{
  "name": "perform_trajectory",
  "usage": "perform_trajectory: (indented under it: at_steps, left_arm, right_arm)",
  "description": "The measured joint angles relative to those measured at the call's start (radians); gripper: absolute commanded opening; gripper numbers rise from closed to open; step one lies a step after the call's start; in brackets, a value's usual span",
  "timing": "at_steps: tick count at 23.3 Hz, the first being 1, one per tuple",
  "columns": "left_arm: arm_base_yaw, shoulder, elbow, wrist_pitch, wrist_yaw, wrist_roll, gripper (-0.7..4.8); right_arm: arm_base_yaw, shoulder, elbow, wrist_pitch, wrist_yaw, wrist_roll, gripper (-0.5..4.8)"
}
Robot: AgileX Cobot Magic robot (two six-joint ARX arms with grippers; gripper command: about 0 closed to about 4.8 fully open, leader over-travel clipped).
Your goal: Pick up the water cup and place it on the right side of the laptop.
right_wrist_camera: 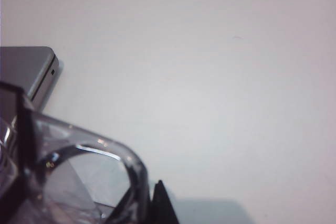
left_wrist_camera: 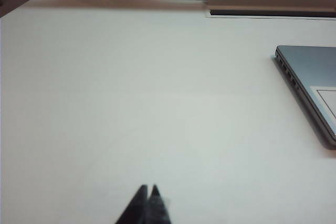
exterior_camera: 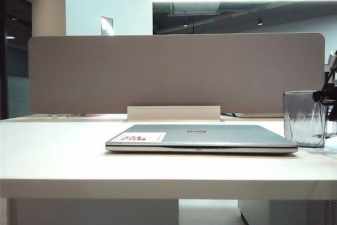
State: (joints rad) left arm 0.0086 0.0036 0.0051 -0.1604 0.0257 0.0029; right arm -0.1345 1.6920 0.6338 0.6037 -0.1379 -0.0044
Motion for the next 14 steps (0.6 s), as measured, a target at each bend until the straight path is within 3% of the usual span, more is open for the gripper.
perform_trajectory:
  at_steps: [9,14]
  left_arm:
    - [0.0,-0.001,0.0,0.0,0.0,0.0,-0.05]
    - [0.0,-0.001,0.0,0.0,0.0,0.0,-0.05]
  right_arm:
    - [0.0,0.0,-0.001,0.0,0.001,0.0,0.26]
    - [0.0,0.0,-0.055,0.087,0.002,0.012,0.26]
